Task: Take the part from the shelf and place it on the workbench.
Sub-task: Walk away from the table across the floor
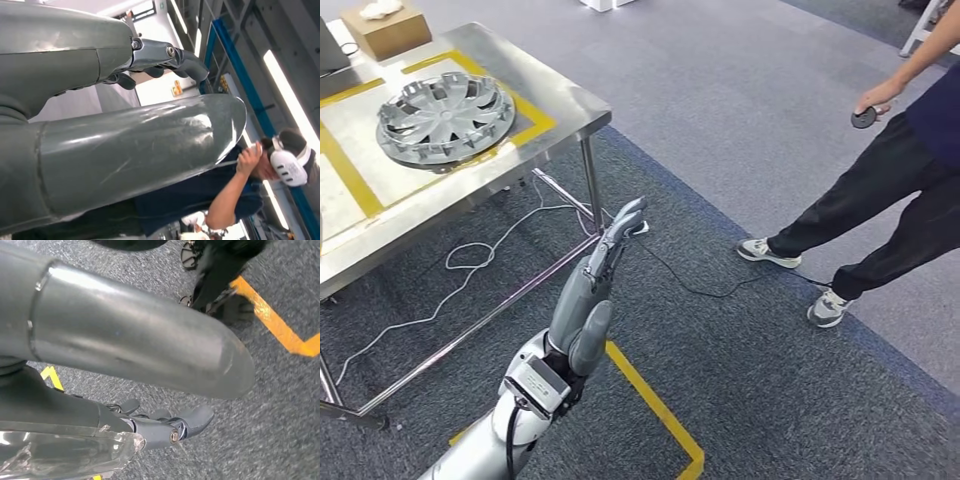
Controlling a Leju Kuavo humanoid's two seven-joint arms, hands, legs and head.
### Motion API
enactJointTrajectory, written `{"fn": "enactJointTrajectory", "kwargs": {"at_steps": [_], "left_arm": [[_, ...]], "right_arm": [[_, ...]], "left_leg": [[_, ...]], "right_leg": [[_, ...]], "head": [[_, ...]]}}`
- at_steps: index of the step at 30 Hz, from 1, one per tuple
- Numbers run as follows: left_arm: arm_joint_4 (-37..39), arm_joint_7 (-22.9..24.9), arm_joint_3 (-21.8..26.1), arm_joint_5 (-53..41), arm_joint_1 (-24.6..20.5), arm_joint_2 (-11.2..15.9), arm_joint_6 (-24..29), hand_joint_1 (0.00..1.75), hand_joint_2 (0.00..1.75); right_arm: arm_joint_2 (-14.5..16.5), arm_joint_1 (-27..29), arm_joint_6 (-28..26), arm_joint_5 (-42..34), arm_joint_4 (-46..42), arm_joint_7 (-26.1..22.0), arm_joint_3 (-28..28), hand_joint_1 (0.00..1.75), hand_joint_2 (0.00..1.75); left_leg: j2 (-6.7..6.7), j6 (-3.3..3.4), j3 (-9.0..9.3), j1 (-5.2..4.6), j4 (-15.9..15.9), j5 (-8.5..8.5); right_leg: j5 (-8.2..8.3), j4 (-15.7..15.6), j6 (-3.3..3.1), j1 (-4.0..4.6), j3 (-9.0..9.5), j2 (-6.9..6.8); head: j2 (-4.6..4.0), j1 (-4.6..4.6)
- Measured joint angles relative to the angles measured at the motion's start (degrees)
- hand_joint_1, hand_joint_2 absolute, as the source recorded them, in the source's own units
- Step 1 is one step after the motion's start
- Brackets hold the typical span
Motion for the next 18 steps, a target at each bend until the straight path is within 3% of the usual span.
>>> {"fn": "enactJointTrajectory", "kwargs": {"at_steps": [2,4,6,9,10,11,12,13,15,17,18], "left_arm": [[0.05,-0.05,-0.08,0.20,-0.29,-0.09,0.15,0.00,0.00],[0.09,-0.10,-0.27,0.29,-0.58,-0.19,0.20,0.00,0.00],[0.10,-0.13,-0.48,0.47,-0.90,-0.30,0.22,0.00,0.00],[0.17,-0.23,-0.72,1.05,-1.06,-0.19,0.25,0.00,0.00],[0.25,-0.30,-0.80,1.29,-1.00,-0.09,0.25,0.00,0.00],[0.34,-0.47,-0.88,1.57,-0.94,0.00,0.24,0.00,0.00],[0.44,-0.68,-0.94,1.80,-0.91,0.05,0.23,0.00,0.00],[0.52,-0.94,-0.98,1.96,-0.89,0.07,0.24,0.00,0.00],[0.61,-1.57,-1.07,2.09,-0.94,0.03,0.45,0.00,0.00],[0.61,-2.05,-1.13,2.08,-1.09,-0.08,0.94,0.00,0.00],[0.61,-2.16,-1.15,2.08,-1.20,-0.19,1.18,0.00,0.00]], "right_arm": [[0.01,-0.17,0.01,0.05,0.01,-0.11,0.01,0.00,0.00],[-0.05,0.00,0.05,0.10,0.00,-0.22,0.02,0.00,0.00],[-0.15,0.16,0.12,0.15,-0.01,-0.30,0.00,0.00,0.00],[-0.25,0.01,0.17,0.19,-0.02,-0.41,-0.01,0.00,0.00],[-0.25,0.00,0.16,0.18,-0.02,-0.43,0.00,0.00,0.00],[-0.25,0.03,0.11,0.16,-0.02,-0.41,0.00,0.00,0.00],[-0.25,0.06,0.05,0.13,-0.02,-0.37,0.00,0.00,0.00],[-0.25,0.06,-0.01,0.10,-0.02,-0.33,0.00,0.00,0.00],[-0.24,-0.04,-0.12,0.07,-0.02,-0.28,0.00,0.00,0.00],[-0.23,-0.08,-0.15,0.09,-0.02,-0.29,0.00,0.00,0.00],[-0.22,0.00,-0.12,0.12,-0.01,-0.29,0.00,0.00,0.00]], "left_leg": [[0.67,-0.82,-0.03,-0.24,0.39,-0.24],[1.23,-1.40,0.03,-0.09,0.41,-0.27],[0.08,-1.87,-0.70,0.19,2.19,-1.81],[-2.69,-1.88,-5.75,0.17,12.84,-7.25],[-3.00,-1.75,-7.50,0.11,16.18,-8.28],[-3.13,-1.53,-8.46,0.04,17.68,-8.16],[-3.23,-1.23,-8.35,-0.05,16.93,-6.92],[-3.55,-0.87,-7.17,-0.13,14.08,-4.84],[-5.54,-0.07,-3.70,-0.16,6.35,-0.99],[-7.20,0.18,-1.85,-0.19,2.04,0.14],[-7.24,0.23,-1.71,-0.25,1.53,0.02]], "right_leg": [[0.50,-2.54,-0.82,0.06,1.38,-0.53],[0.68,-2.26,-2.07,0.22,0.99,0.61],[0.86,-2.18,-2.96,0.26,0.70,1.64],[1.02,-2.22,-3.75,0.40,0.39,3.41],[1.04,-2.22,-3.88,0.51,0.30,4.09],[1.06,-2.22,-3.96,0.62,0.25,4.80],[1.09,-2.22,-3.99,0.70,0.23,5.53],[1.14,-2.21,-3.97,0.76,0.26,6.26],[1.22,-2.12,-3.76,0.84,0.17,7.64],[1.41,-2.10,-3.20,0.78,-0.24,8.68],[1.56,-2.23,-2.78,0.71,-0.43,9.12]], "head": [[0.00,-0.20],[0.00,-0.56],[0.00,-0.64],[0.00,-0.82],[0.00,-0.85],[0.00,-0.85],[0.00,-0.85],[0.00,-0.85],[0.00,-0.83],[0.00,-0.79],[0.00,-0.78]]}}
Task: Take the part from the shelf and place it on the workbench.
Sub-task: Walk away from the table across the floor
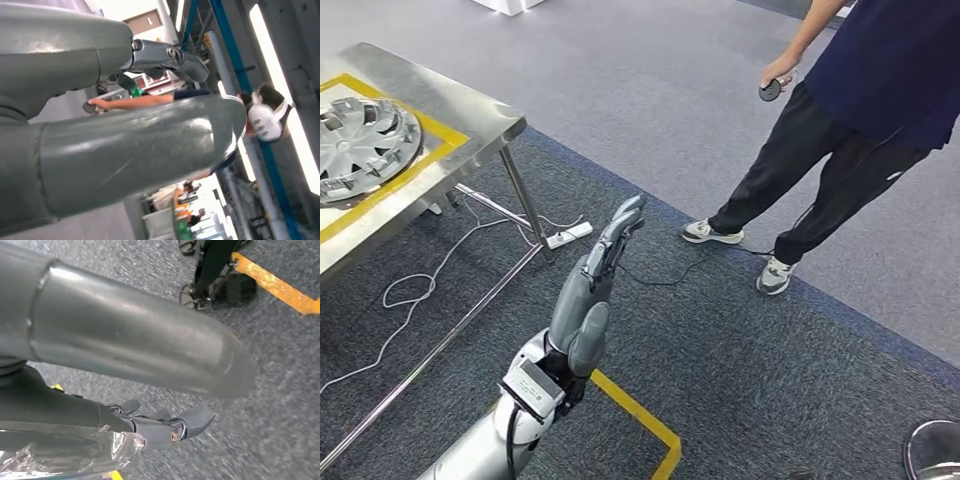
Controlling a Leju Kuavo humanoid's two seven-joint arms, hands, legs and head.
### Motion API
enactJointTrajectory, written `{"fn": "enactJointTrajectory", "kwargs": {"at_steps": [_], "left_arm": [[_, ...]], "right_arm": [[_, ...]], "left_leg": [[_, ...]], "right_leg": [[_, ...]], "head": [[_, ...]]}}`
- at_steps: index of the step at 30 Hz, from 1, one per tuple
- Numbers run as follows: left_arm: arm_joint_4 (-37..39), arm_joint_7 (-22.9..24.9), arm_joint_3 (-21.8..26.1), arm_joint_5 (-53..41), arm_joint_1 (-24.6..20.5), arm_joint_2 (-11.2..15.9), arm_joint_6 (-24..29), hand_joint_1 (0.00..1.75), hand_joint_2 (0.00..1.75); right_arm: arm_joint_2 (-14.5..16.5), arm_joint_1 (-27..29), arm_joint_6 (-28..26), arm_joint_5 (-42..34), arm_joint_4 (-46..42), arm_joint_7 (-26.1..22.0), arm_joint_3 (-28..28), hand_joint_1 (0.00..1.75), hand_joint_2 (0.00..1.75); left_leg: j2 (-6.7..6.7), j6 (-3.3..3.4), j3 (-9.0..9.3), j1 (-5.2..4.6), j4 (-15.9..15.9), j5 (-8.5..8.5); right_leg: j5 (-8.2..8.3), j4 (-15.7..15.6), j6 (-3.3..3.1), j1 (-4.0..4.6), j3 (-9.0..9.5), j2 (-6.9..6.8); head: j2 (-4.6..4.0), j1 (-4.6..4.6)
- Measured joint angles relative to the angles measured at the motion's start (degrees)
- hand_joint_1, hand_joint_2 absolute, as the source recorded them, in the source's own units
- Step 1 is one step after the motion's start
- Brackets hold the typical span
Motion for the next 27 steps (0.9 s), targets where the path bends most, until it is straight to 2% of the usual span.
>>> {"fn": "enactJointTrajectory", "kwargs": {"at_steps": [1,2,3,4,5,6,7,8,9,10,11,13,14,16,17,18,19,21,22,23,24,25,26,27], "left_arm": [[0.00,-0.03,-0.01,-0.01,-0.13,-0.14,0.14,0.00,0.00],[0.00,-0.03,-0.02,-0.01,-0.28,-0.33,0.21,0.00,0.00],[0.00,-0.02,-0.05,-0.01,-0.46,-0.52,0.24,0.00,0.00],[0.00,0.00,-0.11,-0.01,-0.63,-0.68,0.25,0.00,0.00],[0.01,0.07,-0.18,0.00,-0.75,-0.78,0.24,0.00,0.00],[0.01,0.11,-0.25,0.00,-0.85,-0.82,0.21,0.00,0.00],[0.02,0.19,-0.32,0.01,-0.92,-0.84,0.19,0.00,0.00],[0.03,0.28,-0.41,0.01,-1.02,-0.85,0.16,0.00,0.00],[0.04,0.39,-0.55,0.04,-1.18,-0.87,0.15,0.00,0.00],[0.04,0.55,-0.70,0.18,-1.35,-0.90,0.13,0.00,0.00],[0.05,0.72,-0.87,0.38,-1.53,-0.93,0.06,0.00,0.00],[0.10,0.99,-1.16,0.93,-1.74,-0.91,-0.23,0.00,0.00],[0.19,1.03,-1.28,1.06,-1.77,-0.82,-0.40,0.00,0.00],[0.59,0.24,-1.44,-0.09,-1.48,-0.40,0.04,0.00,0.00],[0.88,-0.61,-1.49,-1.31,-1.18,-0.05,0.51,0.00,0.00],[1.21,-1.65,-1.52,-2.76,-0.78,0.39,1.01,0.00,0.00],[1.57,-2.66,-1.54,-4.13,-0.31,0.96,1.36,0.00,0.00],[2.39,-3.95,-1.58,-5.86,0.83,2.33,1.57,0.00,0.00],[2.83,-4.29,-1.60,-6.33,1.43,2.99,1.65,0.00,0.00],[3.23,-4.45,-1.60,-6.55,1.94,3.54,1.65,0.00,0.00],[3.56,-4.55,-1.60,-6.62,2.33,3.94,1.44,0.00,0.00],[3.86,-4.61,-1.57,-6.50,2.59,4.23,0.86,0.00,0.00],[4.17,-4.70,-1.49,-6.22,2.80,4.46,-0.16,0.00,0.00],[4.58,-4.81,-1.33,-5.90,3.04,4.61,-1.42,0.00,0.00]], "right_arm": [[-0.03,0.14,0.03,0.03,0.00,0.00,0.00,0.00,0.00],[-0.05,0.27,0.04,0.04,0.01,0.01,0.00,0.00,0.00],[-0.06,0.29,0.04,0.04,0.02,0.02,0.00,0.00,0.00],[-0.08,0.16,-0.01,0.02,0.03,0.06,0.00,0.00,0.00],[-0.07,-0.05,-0.11,-0.02,0.04,0.12,0.00,0.00,0.00],[-0.07,-0.28,-0.23,-0.05,0.04,0.22,0.00,0.00,0.00],[-0.07,-0.46,-0.36,-0.08,0.04,0.32,0.00,0.00,0.00],[-0.07,-0.54,-0.47,-0.09,0.04,0.43,0.00,0.00,0.00],[-0.07,-0.56,-0.56,-0.09,0.04,0.52,-0.01,0.00,0.00],[-0.07,-0.56,-0.65,-0.08,0.04,0.58,-0.01,0.00,0.00],[-0.07,-0.62,-0.74,-0.08,0.04,0.63,-0.02,0.00,0.00],[0.02,-0.96,-0.89,-0.09,0.06,0.63,-0.01,0.00,0.00],[0.06,-1.12,-0.96,-0.13,0.07,0.63,-0.01,0.00,0.00],[0.16,-1.24,-1.08,-0.32,0.09,0.62,-0.02,0.00,0.00],[0.25,-1.20,-1.13,-0.44,0.10,0.62,-0.03,0.00,0.00],[0.36,-1.19,-1.17,-0.55,0.11,0.62,-0.04,0.00,0.00],[0.45,-1.24,-1.21,-0.63,0.12,0.62,-0.04,0.00,0.00],[0.58,-1.42,-1.26,-0.73,0.13,0.62,-0.04,0.00,0.00],[0.61,-1.50,-1.28,-0.77,0.13,0.62,-0.04,0.00,0.00],[0.65,-1.52,-1.27,-0.78,0.13,0.62,-0.04,0.00,0.00],[0.68,-1.51,-1.17,-0.76,0.13,0.62,-0.04,0.00,0.00],[0.69,-1.47,-0.97,-0.72,0.13,0.58,-0.04,0.00,0.00],[0.70,-1.44,-0.66,-0.67,0.14,0.48,-0.04,0.00,0.00],[0.70,-1.44,-0.31,-0.63,0.14,0.30,-0.04,0.00,0.00]], "left_leg": [[0.37,0.08,0.00,-0.02,-0.18,0.12],[0.85,0.33,0.08,0.02,-0.42,0.29],[1.40,0.61,0.19,0.11,-0.67,0.46],[2.04,0.86,0.30,0.20,-0.89,0.57],[2.72,1.02,0.36,0.15,-0.93,0.57],[3.39,1.15,0.36,0.05,-0.91,0.52],[4.09,1.23,0.37,-0.04,-0.89,0.46],[4.75,1.26,0.39,-0.10,-0.87,0.41],[5.35,1.26,0.45,-0.12,-0.85,0.33],[5.90,1.18,0.56,-0.13,-0.83,0.23],[6.45,0.99,0.71,-0.15,-0.79,0.07],[7.33,0.48,0.94,-0.53,-0.61,-0.32],[7.71,0.22,1.00,-0.74,-0.55,-0.42],[8.52,-0.27,1.11,-0.87,-0.63,-0.47],[8.46,-0.60,1.19,-0.76,-0.56,-0.69],[7.78,-0.93,0.99,-0.64,0.11,-1.35],[6.73,-1.24,0.25,-0.53,1.93,-2.63],[4.59,-1.57,-3.15,-0.40,9.10,-6.35],[4.23,-1.61,-5.18,-0.38,13.08,-7.90],[4.11,-1.59,-6.65,-0.37,15.73,-8.52],[4.07,-1.51,-7.13,-0.36,16.29,-7.97],[3.96,-1.41,-6.46,-0.33,14.61,-6.43],[3.39,-1.31,-4.80,-0.23,11.11,-4.29],[2.19,-1.22,-2.81,-0.11,7.00,-2.38]], "right_leg": [[0.16,-0.22,0.40,-0.14,-0.17,0.39],[0.07,-0.12,0.73,-0.17,-0.42,0.06],[-0.52,0.82,0.98,-0.08,-1.02,-0.97],[-1.72,3.01,1.18,0.04,-2.18,-2.48],[-3.37,6.35,1.33,0.13,-3.84,-4.24],[-5.12,10.33,1.49,0.16,-5.78,-5.44],[-6.34,13.78,1.65,0.16,-7.47,-6.05],[-6.64,15.63,1.75,0.16,-8.36,-6.32],[-5.87,15.17,1.80,0.16,-8.06,-6.51],[-4.24,12.44,1.82,0.16,-6.56,-6.86],[-2.40,8.29,1.81,0.17,-4.27,-7.70],[-0.29,1.65,1.34,0.37,-0.46,-9.40],[-0.06,0.27,0.95,0.47,0.30,-9.73],[0.02,0.06,-0.01,0.58,0.16,-8.71],[0.11,0.00,-0.36,0.54,0.10,-8.17],[0.21,-0.10,-0.68,0.46,0.09,-7.62],[0.33,-0.23,-1.00,0.32,0.11,-7.07],[0.46,-0.32,-1.36,0.21,0.02,-5.89],[0.50,-0.33,-1.47,0.22,-0.05,-5.22],[0.53,-0.32,-1.50,0.23,-0.12,-4.54],[0.57,-0.31,-1.48,0.24,-0.15,-3.87],[0.62,-0.31,-1.42,0.22,-0.16,-3.21],[0.70,-0.30,-1.29,0.17,-0.17,-2.56],[0.79,-0.24,-1.06,0.17,-0.25,-1.92]], "head": [[0.00,-0.01],[0.00,0.02],[0.00,0.18],[0.00,0.33],[0.00,0.47],[0.00,0.57],[0.00,0.55],[0.00,0.55],[0.00,0.56],[0.00,0.56],[0.00,0.57],[0.00,0.51],[0.00,0.39],[0.00,0.16],[0.00,0.13],[0.00,0.09],[0.00,0.03],[0.00,-0.08],[0.00,-0.08],[0.00,-0.08],[0.00,-0.08],[0.00,-0.07],[0.00,-0.08],[0.00,-0.08]]}}
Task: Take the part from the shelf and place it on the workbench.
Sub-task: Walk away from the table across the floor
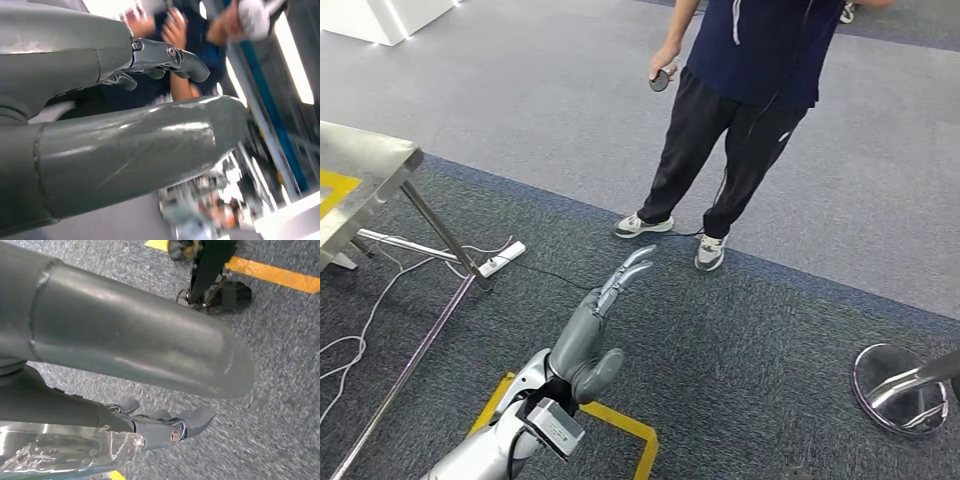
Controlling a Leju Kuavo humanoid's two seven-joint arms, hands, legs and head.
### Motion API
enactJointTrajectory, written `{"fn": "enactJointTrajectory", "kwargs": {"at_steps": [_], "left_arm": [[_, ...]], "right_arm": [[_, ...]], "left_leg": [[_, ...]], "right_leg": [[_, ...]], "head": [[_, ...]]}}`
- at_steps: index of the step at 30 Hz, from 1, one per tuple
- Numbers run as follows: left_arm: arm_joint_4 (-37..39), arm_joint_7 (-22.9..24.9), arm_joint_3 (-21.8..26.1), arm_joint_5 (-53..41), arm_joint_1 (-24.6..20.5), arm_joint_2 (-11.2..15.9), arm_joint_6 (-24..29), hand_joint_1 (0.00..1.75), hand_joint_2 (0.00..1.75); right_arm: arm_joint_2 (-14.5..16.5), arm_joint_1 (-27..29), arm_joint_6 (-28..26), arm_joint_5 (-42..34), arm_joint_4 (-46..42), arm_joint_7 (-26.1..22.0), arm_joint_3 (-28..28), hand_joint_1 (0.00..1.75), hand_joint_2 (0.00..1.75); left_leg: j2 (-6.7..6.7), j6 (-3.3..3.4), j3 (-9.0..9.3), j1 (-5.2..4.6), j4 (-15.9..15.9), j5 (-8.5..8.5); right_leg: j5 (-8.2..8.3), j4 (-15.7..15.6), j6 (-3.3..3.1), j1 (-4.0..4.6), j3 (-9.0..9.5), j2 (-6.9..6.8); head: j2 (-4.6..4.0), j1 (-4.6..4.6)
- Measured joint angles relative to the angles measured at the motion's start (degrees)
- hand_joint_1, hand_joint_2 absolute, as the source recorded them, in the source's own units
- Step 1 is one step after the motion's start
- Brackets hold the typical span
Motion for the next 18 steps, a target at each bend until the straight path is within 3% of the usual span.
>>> {"fn": "enactJointTrajectory", "kwargs": {"at_steps": [2,3,5,6,8,10,12,13,14,16,18], "left_arm": [[1.38,0.10,0.63,0.62,0.49,0.06,-2.25,0.00,0.00],[2.55,0.52,1.08,0.80,0.63,-0.15,-2.99,0.00,0.00],[6.53,2.09,2.29,1.18,0.42,-1.20,-3.99,0.00,0.00],[9.45,2.84,3.05,1.30,0.06,-2.10,-4.27,0.00,0.00],[16.61,3.66,4.66,1.00,-0.82,-4.11,-4.25,0.00,0.87],[24.03,3.66,6.07,0.54,-1.43,-5.78,-3.88,0.00,1.75],[30.45,3.48,7.34,0.68,-1.67,-7.19,-3.57,0.00,1.75],[33.36,3.26,8.00,0.78,-1.91,-7.95,-3.33,0.00,1.75],[36.27,2.99,8.67,0.85,-2.30,-8.73,-3.00,0.00,1.75],[41.86,2.59,10.03,0.78,-3.25,-10.16,-2.01,0.00,1.75],[46.44,2.98,11.07,0.47,-3.86,-11.22,-0.95,0.00,1.75]], "right_arm": [[0.00,-0.05,0.62,0.05,0.01,-0.53,0.00,0.00,0.00],[-0.01,-0.01,0.89,0.16,0.01,-0.76,0.00,0.00,0.00],[-0.03,0.21,1.39,0.59,0.01,-0.92,0.00,0.00,0.00],[-0.04,0.24,1.56,0.84,0.01,-0.81,0.00,0.00,0.00],[-0.04,-0.12,1.83,1.29,0.02,-0.45,0.03,0.00,0.00],[-0.02,-0.68,1.98,1.59,0.04,-0.06,0.08,0.00,0.00],[-0.02,-0.89,2.01,1.76,0.03,0.36,0.11,0.00,0.00],[-0.02,-0.88,2.00,1.82,0.03,0.54,0.13,0.00,0.00],[-0.02,-0.88,1.99,1.86,0.03,0.67,0.15,0.00,0.00],[0.00,-1.14,1.96,1.93,0.04,0.91,0.21,0.00,0.00],[0.02,-1.48,1.88,1.99,0.05,1.22,0.26,0.00,0.00]], "left_leg": [[-2.00,0.20,2.80,0.23,-5.81,1.92],[-2.37,0.42,3.21,0.17,-6.79,2.00],[-1.49,1.21,3.25,0.05,-7.14,2.25],[-0.97,1.69,3.28,0.06,-7.32,2.42],[0.30,2.41,3.30,0.05,-7.60,2.70],[1.70,2.74,3.25,-0.27,-7.59,2.67],[3.08,2.84,3.23,-0.50,-7.55,2.60],[3.66,2.83,3.25,-0.55,-7.54,2.56],[4.16,2.77,3.30,-0.58,-7.52,2.49],[5.09,2.41,3.46,-0.87,-7.41,2.22],[5.92,1.93,3.55,-1.21,-7.28,2.05]], "right_leg": [[0.20,0.18,0.58,-0.03,-0.39,1.16],[0.34,0.13,0.96,-0.08,-0.58,1.66],[0.62,-0.18,1.74,-0.34,-1.01,2.26],[0.29,0.24,2.02,-0.27,-1.40,1.54],[-2.22,4.37,2.34,-0.01,-3.52,-1.39],[-6.05,12.08,2.56,0.13,-7.04,-3.81],[-7.33,16.33,2.60,0.14,-8.61,-4.41],[-6.45,15.17,2.55,0.15,-7.71,-4.59],[-4.86,11.94,2.46,0.18,-5.73,-5.05],[-2.18,3.93,2.07,0.41,-1.03,-7.29],[-1.38,0.36,1.43,0.71,1.02,-8.33]], "head": [[0.00,0.02],[0.00,0.00],[0.00,-0.01],[0.00,0.11],[0.00,0.40],[0.00,0.53],[0.00,0.51],[0.00,0.51],[0.00,0.52],[0.00,0.50],[0.00,0.31]]}}
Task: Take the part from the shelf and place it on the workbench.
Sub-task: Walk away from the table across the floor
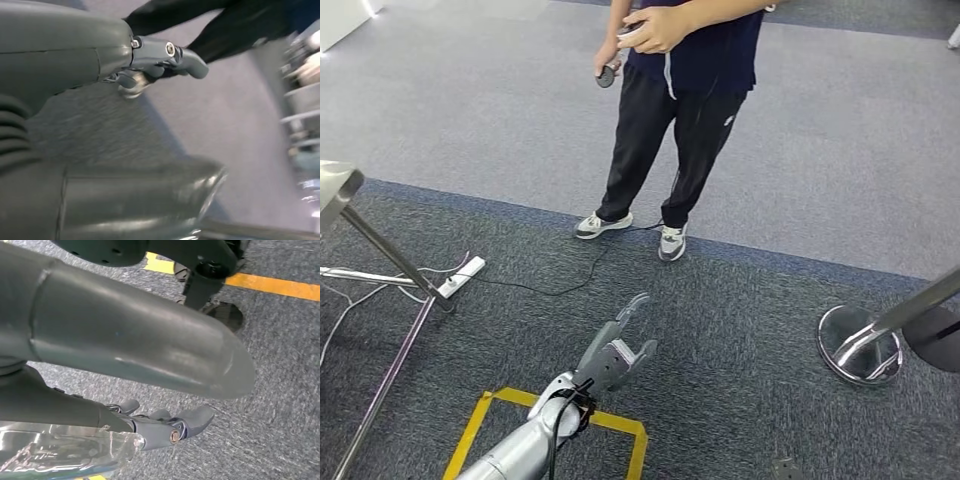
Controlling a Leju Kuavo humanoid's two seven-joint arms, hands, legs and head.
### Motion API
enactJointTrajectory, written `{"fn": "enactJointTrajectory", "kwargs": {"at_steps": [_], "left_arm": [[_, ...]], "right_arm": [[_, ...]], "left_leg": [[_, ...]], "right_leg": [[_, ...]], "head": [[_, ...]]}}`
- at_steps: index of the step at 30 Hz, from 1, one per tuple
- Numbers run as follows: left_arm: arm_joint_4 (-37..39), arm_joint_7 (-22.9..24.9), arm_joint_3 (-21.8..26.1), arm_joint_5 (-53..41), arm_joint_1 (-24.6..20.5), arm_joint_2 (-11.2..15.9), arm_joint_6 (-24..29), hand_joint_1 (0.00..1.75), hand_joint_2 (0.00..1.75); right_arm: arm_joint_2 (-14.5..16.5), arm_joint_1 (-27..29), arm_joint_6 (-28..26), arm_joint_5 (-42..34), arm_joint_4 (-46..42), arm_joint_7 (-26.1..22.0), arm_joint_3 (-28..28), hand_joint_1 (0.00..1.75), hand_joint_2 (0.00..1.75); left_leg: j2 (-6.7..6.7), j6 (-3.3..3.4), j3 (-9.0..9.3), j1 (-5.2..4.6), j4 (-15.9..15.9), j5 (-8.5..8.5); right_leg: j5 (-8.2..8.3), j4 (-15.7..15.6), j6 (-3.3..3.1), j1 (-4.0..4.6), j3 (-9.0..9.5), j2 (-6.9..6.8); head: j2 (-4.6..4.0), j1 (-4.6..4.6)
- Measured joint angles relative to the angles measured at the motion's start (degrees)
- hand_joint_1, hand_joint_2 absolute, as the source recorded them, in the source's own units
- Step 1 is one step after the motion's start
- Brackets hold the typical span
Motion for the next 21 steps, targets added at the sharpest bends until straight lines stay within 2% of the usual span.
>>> {"fn": "enactJointTrajectory", "kwargs": {"at_steps": [2,4,6,7,8,9,10,11,13,14,15,16,17,18,19,20,21], "left_arm": [[3.65,0.96,0.72,-0.21,-0.39,-0.94,0.93,0.00,1.75],[6.87,1.79,1.45,-0.25,-0.77,-1.78,1.90,0.00,1.75],[9.77,2.42,2.15,-0.26,-1.00,-2.19,3.07,0.00,1.75],[11.15,2.76,2.51,-0.22,-0.96,-2.24,3.70,0.00,1.75],[12.44,3.04,2.90,-0.14,-0.87,-2.23,4.24,0.00,1.75],[13.66,3.23,3.38,0.00,-0.77,-2.20,4.77,0.00,1.75],[14.69,3.33,3.88,0.13,-0.70,-2.18,5.31,0.00,1.75],[15.58,3.32,4.35,0.24,-0.69,-2.15,5.83,0.00,1.75],[16.96,3.16,5.10,0.12,-0.71,-2.05,6.70,0.00,1.75],[17.58,3.14,5.34,-0.17,-0.70,-1.97,7.08,0.00,1.75],[18.14,3.23,5.52,-0.50,-0.63,-1.88,7.42,0.00,1.75],[18.64,3.41,5.75,-0.74,-0.54,-1.79,7.79,0.00,1.75],[19.08,3.62,6.04,-0.83,-0.46,-1.68,8.15,0.00,1.75],[19.43,3.78,6.38,-0.76,-0.40,-1.55,8.45,0.00,1.75],[19.74,3.90,6.79,-0.64,-0.37,-1.42,8.79,0.00,1.75],[20.08,4.09,7.25,-0.44,-0.33,-1.26,9.14,0.00,1.75],[20.44,4.35,7.75,-0.21,-0.21,-1.04,9.51,0.00,1.75]], "right_arm": [[0.01,-0.04,-0.06,0.04,0.00,0.36,0.02,0.00,0.00],[0.07,-0.04,-0.10,0.07,-0.01,0.61,0.04,0.00,0.00],[0.14,-0.29,-0.20,0.05,-0.01,0.66,0.07,0.00,0.00],[0.15,-0.43,-0.24,0.01,-0.01,0.65,0.10,0.00,0.00],[0.15,-0.48,-0.29,-0.04,-0.01,0.64,0.13,0.00,0.00],[0.16,-0.47,-0.34,-0.13,0.00,0.63,0.17,0.00,0.00],[0.18,-0.41,-0.40,-0.21,0.00,0.63,0.20,0.00,0.00],[0.22,-0.36,-0.45,-0.30,0.00,0.63,0.22,0.00,0.00],[0.32,-0.37,-0.49,-0.42,0.00,0.59,0.26,0.00,0.00],[0.34,-0.42,-0.49,-0.45,0.00,0.57,0.28,0.00,0.00],[0.36,-0.41,-0.49,-0.51,0.00,0.56,0.29,0.00,0.00],[0.37,-0.32,-0.50,-0.60,0.00,0.57,0.30,0.00,0.00],[0.37,-0.17,-0.52,-0.73,0.00,0.59,0.30,0.00,0.00],[0.39,0.02,-0.57,-0.88,0.00,0.59,0.29,0.00,0.00],[0.44,0.12,-0.61,-1.02,0.01,0.58,0.29,0.00,0.00],[0.52,0.08,-0.65,-1.15,0.02,0.56,0.28,0.00,0.00],[0.62,-0.02,-0.68,-1.27,0.03,0.51,0.28,0.00,0.00]], "left_leg": [[0.61,-0.46,-0.04,0.02,0.03,-0.08],[-0.95,-1.09,-0.68,0.28,1.55,-1.34],[-3.33,-1.61,-3.38,0.54,7.46,-4.51],[-3.81,-1.74,-5.40,0.63,11.51,-6.18],[-3.97,-1.83,-7.20,0.71,14.83,-7.15],[-4.02,-1.87,-8.31,0.78,16.52,-7.11],[-4.06,-1.89,-8.35,0.87,15.95,-5.92],[-4.30,-1.91,-7.30,0.99,13.23,-3.90],[-6.40,-2.07,-3.74,1.50,5.39,-0.10],[-7.53,-2.12,-2.42,1.71,2.55,0.83],[-8.39,-2.05,-1.74,1.79,1.03,1.07],[-8.61,-1.83,-1.57,1.73,0.54,0.98],[-8.11,-1.44,-1.60,1.67,0.51,1.11],[-7.59,-1.00,-1.53,1.64,0.35,1.24],[-7.04,-0.56,-1.46,1.66,0.20,1.38],[-6.42,-0.19,-1.41,1.66,0.04,1.47],[-5.77,0.07,-1.38,1.52,0.02,1.45]], "right_leg": [[0.25,-0.08,-0.69,0.07,-0.11,1.14],[0.51,-0.34,-1.28,-0.20,-0.14,2.21],[0.67,-0.51,-1.65,-0.46,-0.13,3.44],[0.68,-0.51,-1.73,-0.49,-0.16,4.13],[0.68,-0.51,-1.76,-0.50,-0.17,4.85],[0.68,-0.50,-1.75,-0.52,-0.17,5.58],[0.70,-0.49,-1.71,-0.57,-0.16,6.30],[0.73,-0.48,-1.62,-0.66,-0.14,7.01],[0.76,-0.30,-1.20,-0.78,-0.29,8.31],[0.80,-0.21,-0.87,-0.83,-0.46,8.88],[0.86,-0.21,-0.48,-0.90,-0.64,9.38],[0.98,-0.32,-0.06,-0.99,-0.80,9.88],[1.13,-0.57,0.34,-1.15,-1.03,10.34],[1.06,-0.48,0.63,-1.20,-1.27,10.05],[0.47,0.44,0.81,-1.14,-1.84,9.05],[-0.77,2.61,0.92,-1.04,-2.95,7.62],[-2.56,6.05,0.95,-0.93,-4.47,5.92]], "head": [[0.00,-0.15],[0.00,-0.20],[0.00,-0.31],[0.00,-0.33],[0.00,-0.36],[0.00,-0.37],[0.00,-0.36],[0.00,-0.35],[0.00,-0.42],[0.00,-0.42],[0.00,-0.50],[0.00,-0.54],[0.00,-0.55],[0.00,-0.56],[0.00,-0.36],[0.00,-0.21],[0.00,-0.04]]}}
